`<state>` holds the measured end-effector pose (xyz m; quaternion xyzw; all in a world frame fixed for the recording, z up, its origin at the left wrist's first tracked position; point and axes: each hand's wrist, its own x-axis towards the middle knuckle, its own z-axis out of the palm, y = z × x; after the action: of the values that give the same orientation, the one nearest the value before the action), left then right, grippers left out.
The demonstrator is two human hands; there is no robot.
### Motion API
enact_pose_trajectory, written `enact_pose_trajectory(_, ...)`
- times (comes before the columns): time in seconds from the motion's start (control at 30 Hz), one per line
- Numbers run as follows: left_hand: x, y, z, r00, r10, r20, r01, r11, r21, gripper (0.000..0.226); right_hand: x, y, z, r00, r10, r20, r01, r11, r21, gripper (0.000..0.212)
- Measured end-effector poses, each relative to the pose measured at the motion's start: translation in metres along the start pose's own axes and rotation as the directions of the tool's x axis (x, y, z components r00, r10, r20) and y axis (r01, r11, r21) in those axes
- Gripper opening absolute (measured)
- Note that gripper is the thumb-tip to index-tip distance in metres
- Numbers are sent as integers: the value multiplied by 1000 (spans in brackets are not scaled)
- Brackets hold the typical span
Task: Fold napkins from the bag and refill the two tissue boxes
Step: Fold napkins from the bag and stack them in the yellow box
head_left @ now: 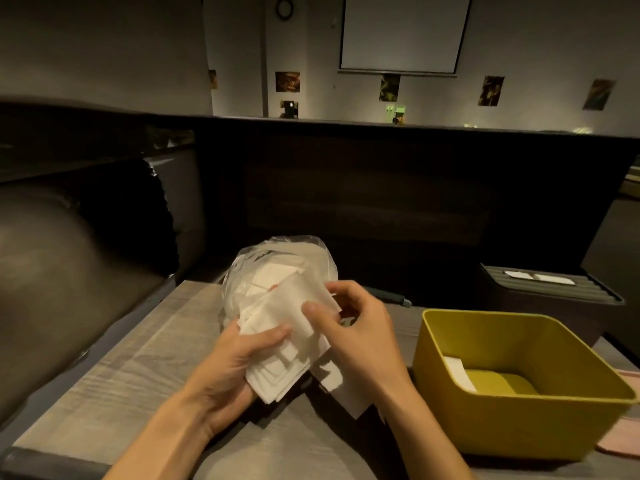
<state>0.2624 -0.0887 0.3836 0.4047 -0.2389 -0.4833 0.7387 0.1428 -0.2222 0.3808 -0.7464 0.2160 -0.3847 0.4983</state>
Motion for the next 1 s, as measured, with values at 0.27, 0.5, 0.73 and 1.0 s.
enact_pose_trajectory(0.27,0,-4,0,990,136,-27,-129,973,193,64,2,-12,-7,1000,-3,9,2,995,103,11)
enact_pose_trajectory(0.5,4,-9,-1,987,154,-54,-135,957,255,50,2,-16,-6,995,-98,-19,100,981,167,15)
enact_pose_trajectory(0.73,5,-10,-4,984,169,-50,-149,951,270,46,4,-14,-10,999,5,52,-18,965,261,22)
enact_pose_trajectory(1.0,6,-8,-7,959,268,-91,-233,930,285,44,4,-9,-9,991,55,122,-68,992,109,13)
